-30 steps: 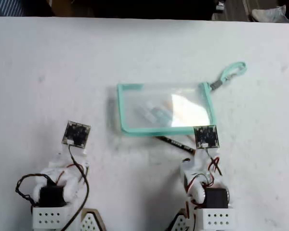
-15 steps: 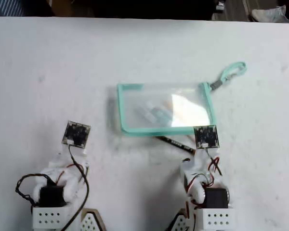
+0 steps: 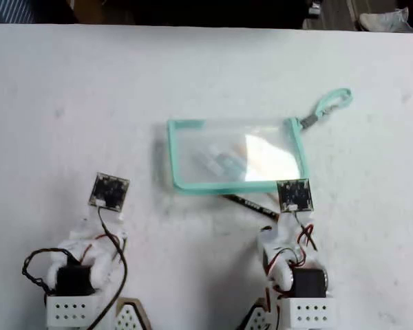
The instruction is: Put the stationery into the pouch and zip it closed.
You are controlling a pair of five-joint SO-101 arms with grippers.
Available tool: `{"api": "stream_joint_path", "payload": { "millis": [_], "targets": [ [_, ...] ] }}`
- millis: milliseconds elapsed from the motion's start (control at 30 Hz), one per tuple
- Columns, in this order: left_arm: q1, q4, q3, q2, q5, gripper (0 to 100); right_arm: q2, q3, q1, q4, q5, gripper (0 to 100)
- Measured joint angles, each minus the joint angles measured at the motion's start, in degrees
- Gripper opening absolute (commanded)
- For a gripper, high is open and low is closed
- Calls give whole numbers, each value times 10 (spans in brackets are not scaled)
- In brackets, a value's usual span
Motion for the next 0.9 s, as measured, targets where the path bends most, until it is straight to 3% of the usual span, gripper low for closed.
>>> {"api": "stream_joint_path", "payload": {
  "millis": [300, 900],
  "targets": [
    [-3, -25, -71, 0, 0, 24, 0, 0, 0, -121, 0, 193],
    [-4, -28, -267, -7, 0, 24, 0, 0, 0, -97, 0, 193]
  ]
}}
